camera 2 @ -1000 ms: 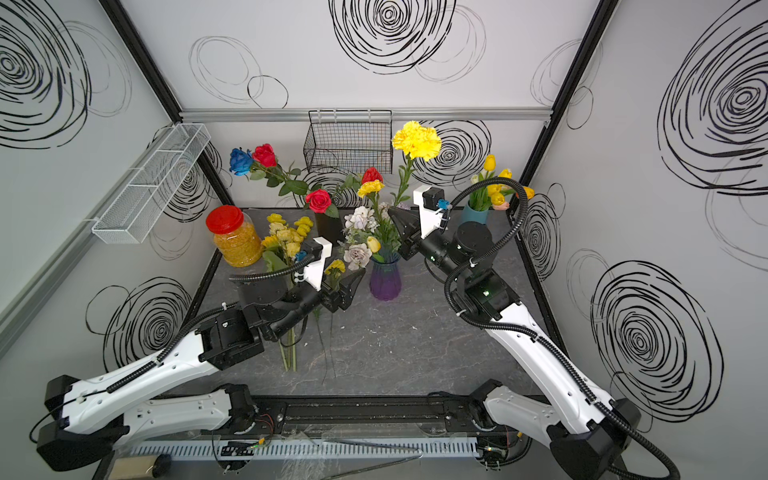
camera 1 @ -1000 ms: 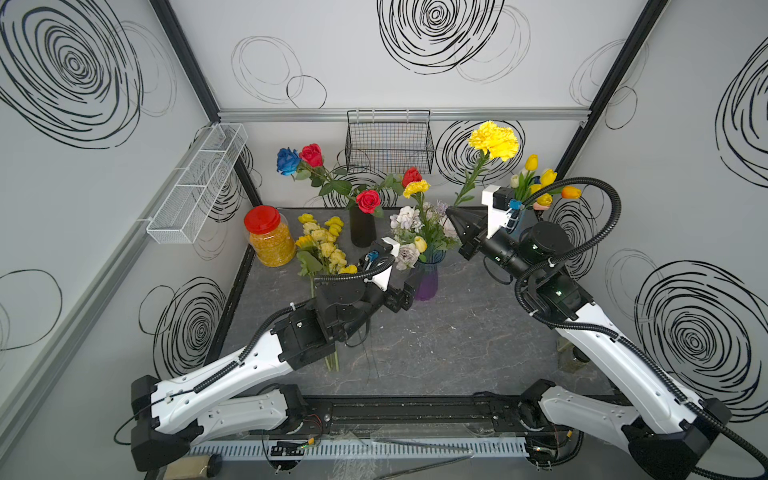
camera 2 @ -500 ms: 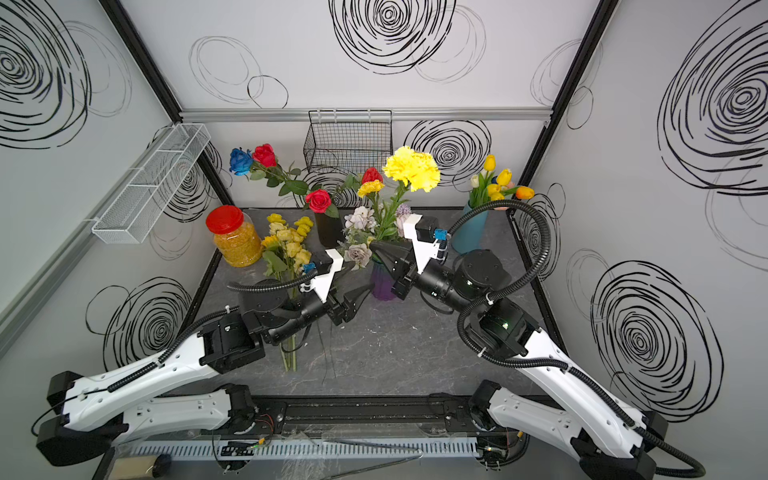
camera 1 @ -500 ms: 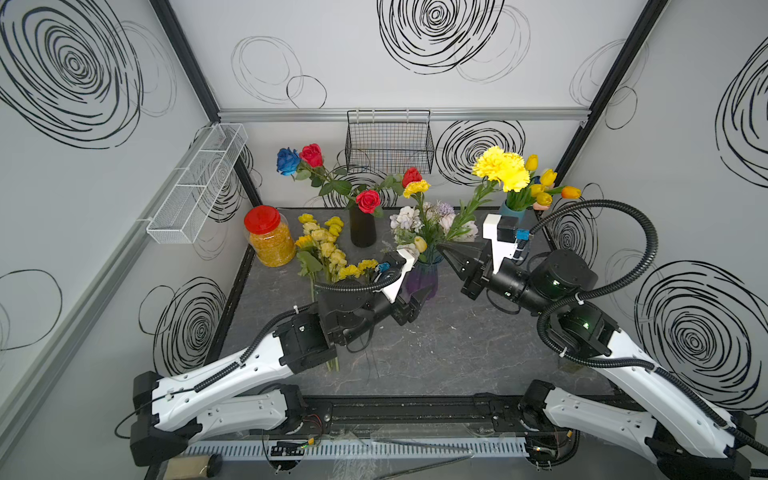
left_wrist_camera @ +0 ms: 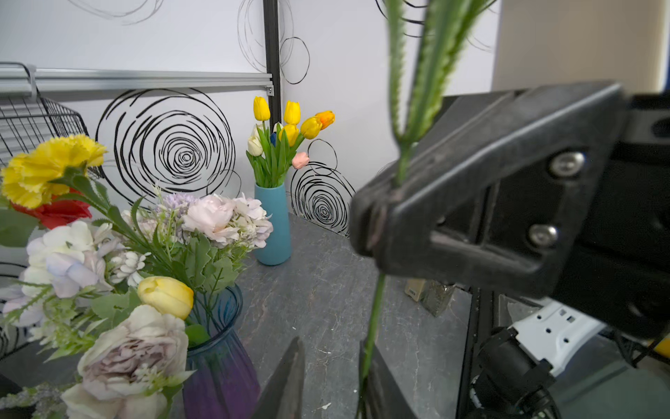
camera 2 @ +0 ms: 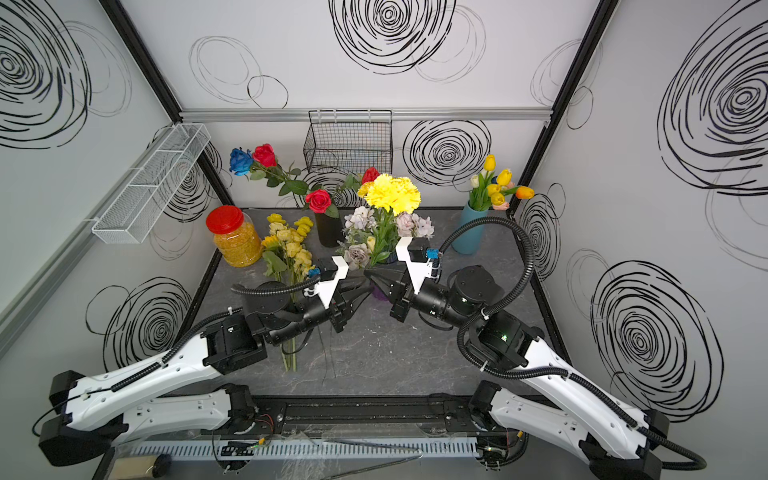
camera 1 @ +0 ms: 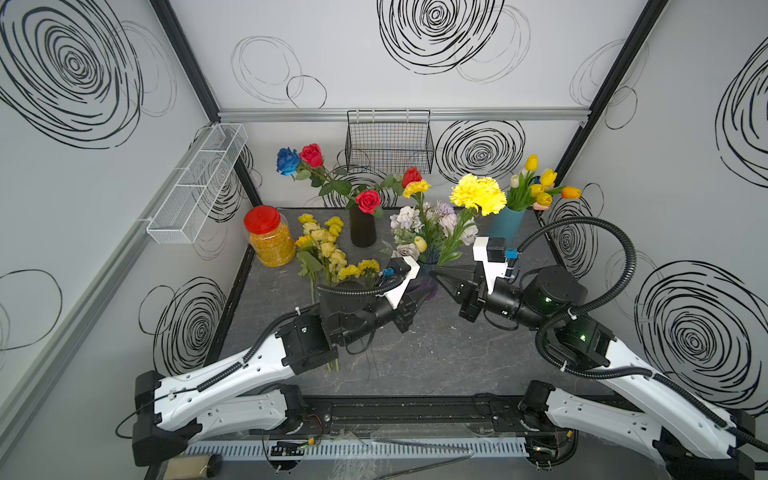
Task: Pick out yellow flowers from the vase
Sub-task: Pick up the flower from the vase, then place the flower at the center of the board.
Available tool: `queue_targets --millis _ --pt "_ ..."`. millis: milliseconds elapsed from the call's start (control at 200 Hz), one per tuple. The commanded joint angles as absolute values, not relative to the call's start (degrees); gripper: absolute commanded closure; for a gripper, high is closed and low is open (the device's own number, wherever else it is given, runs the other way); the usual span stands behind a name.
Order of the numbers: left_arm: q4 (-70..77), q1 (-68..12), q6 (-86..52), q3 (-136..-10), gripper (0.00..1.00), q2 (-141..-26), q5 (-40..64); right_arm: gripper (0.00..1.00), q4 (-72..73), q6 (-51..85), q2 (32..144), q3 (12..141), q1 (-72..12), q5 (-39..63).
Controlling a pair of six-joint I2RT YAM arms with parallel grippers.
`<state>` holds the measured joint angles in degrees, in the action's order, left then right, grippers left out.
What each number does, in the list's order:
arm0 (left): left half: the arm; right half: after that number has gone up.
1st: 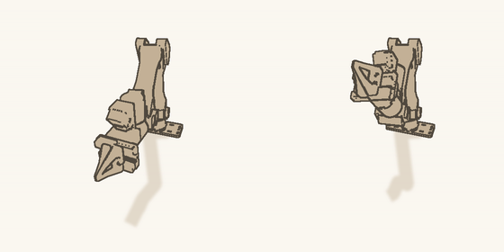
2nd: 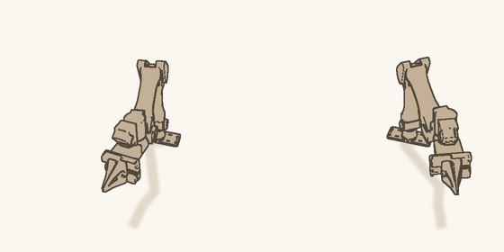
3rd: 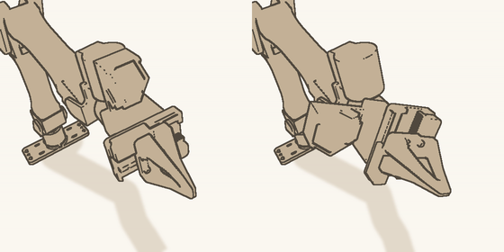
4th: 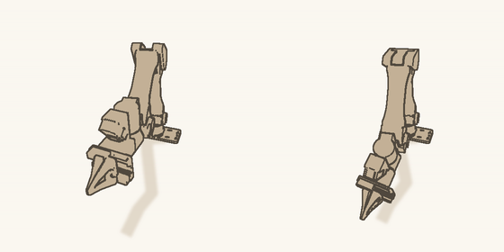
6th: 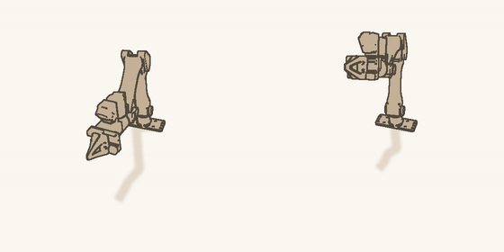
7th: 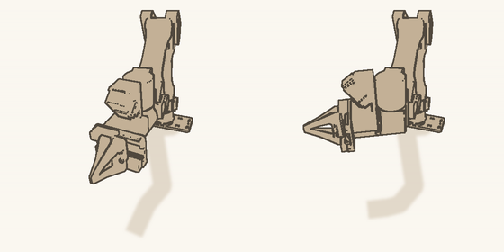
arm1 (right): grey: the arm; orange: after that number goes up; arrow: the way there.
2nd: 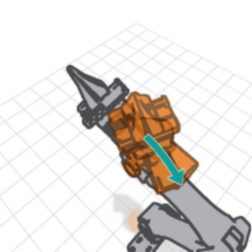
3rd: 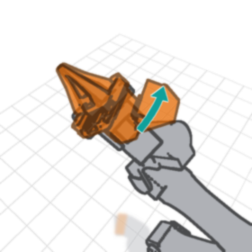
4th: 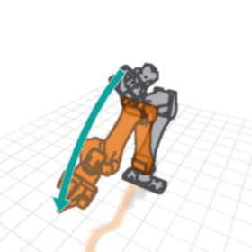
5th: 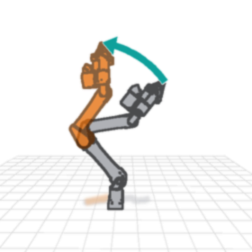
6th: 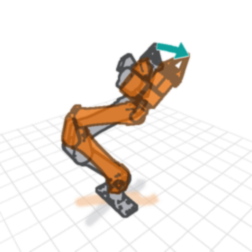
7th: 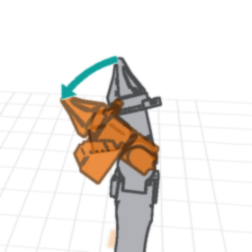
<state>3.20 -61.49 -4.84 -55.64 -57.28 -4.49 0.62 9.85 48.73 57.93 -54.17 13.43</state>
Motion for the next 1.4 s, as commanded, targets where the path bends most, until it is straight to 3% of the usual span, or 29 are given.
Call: queue_targets --millis 0,185,365,475,545,655,771,1126,1396 --pt "7.28 -61.79 -5.16 -54.84 0.82 -57.19 -2.88 1.0 1.81 10.54 47.98 57.05 -54.85 13.02" --pt "7.29 -62.05 -5.6 -53.99 0.99 -57.29 -2.22 1.0 0.53 10.01 47.82 55.5 -54.89 11.89" --pt "7.06 -62.54 -6.06 -53.79 1.0 -58.08 -3.15 0.97 2.03 9.89 47.07 54.08 -54.94 11.87" --pt "6.28 -62.67 -6.13 -54.08 1.0 -58.22 -4.06 0.88 2.04 9.08 46.76 53.9 -55.0 11.33" --pt "4.76 -62.75 -6.61 -54.68 1.0 -58.02 -5.61 0.73 1.71 8.64 46.56 53.96 -54.93 10.71" --pt "0.72 -62.64 -8.39 -54.96 1.0 -56.4 -9.89 0.57 0.63 7.31 45.3 53.47 -54.96 7.69" --pt "-3.95 -62.41 -11.34 -53.26 1.0 -53.52 -13.41 0.48 0.09 4.98 42.09 50.6 -54.89 2.16" --pt "-19.45 -59.18 -28.85 -40.54 1.0 -37.09 -21.09 0.44 4.04 3.75 33.32 41.69 -54.58 -11.21" --pt "-18.61 -49.62 -41.64 -28.01 1.0 -27.03 -13.38 0.45 4.65 4.13 35.03 40.96 -54.36 -10.9"
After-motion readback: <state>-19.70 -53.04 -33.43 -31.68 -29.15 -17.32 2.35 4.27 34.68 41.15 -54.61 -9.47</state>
